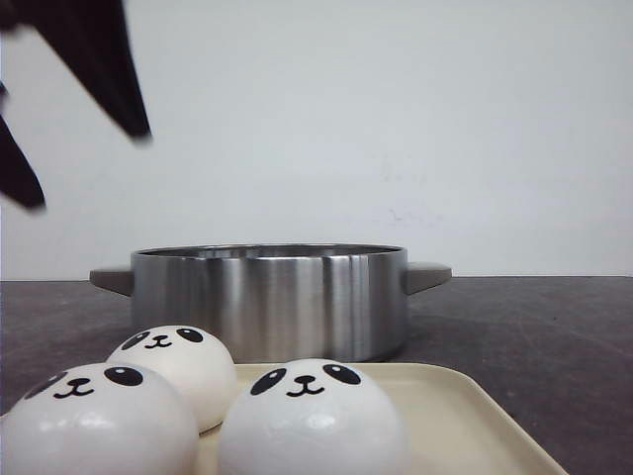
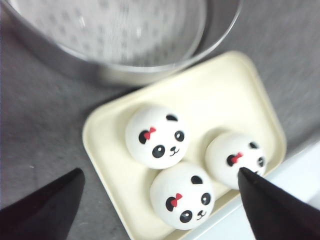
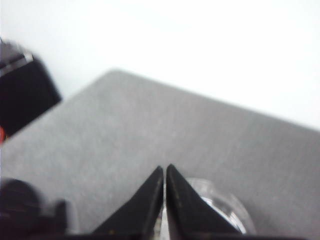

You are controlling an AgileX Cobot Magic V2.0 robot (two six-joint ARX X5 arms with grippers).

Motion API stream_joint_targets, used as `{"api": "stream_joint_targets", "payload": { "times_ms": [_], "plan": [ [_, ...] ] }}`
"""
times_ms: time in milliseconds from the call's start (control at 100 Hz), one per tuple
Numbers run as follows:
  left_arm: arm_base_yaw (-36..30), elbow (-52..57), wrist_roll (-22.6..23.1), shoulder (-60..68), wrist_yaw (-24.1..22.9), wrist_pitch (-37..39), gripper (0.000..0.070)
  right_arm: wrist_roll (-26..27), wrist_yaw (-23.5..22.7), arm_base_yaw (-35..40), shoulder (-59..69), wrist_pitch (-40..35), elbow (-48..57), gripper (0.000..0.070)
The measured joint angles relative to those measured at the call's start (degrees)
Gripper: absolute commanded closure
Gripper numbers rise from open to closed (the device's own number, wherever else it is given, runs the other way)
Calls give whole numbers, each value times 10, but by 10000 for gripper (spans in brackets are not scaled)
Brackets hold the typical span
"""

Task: Steam buns
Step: 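Reach the left gripper down to a panda bun on the tray and grasp it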

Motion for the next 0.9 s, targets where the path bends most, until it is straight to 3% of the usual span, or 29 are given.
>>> {"api": "stream_joint_targets", "payload": {
  "times_ms": [360,570,790,840,900],
  "plan": [
    [-50,0,1,166,0,69,108,1,104,62,-109,-61,0,699],
    [-50,0,-7,210,-7,102,127,13,122,62,-110,-122,0,699],
    [-50,0,-10,244,-33,101,290,22,128,63,-110,-132,0,699],
    [-50,0,-11,244,-41,101,390,26,131,63,-110,-132,0,699],
    [-50,0,-11,244,-43,102,578,29,133,63,-110,-133,0,699]
  ]
}}
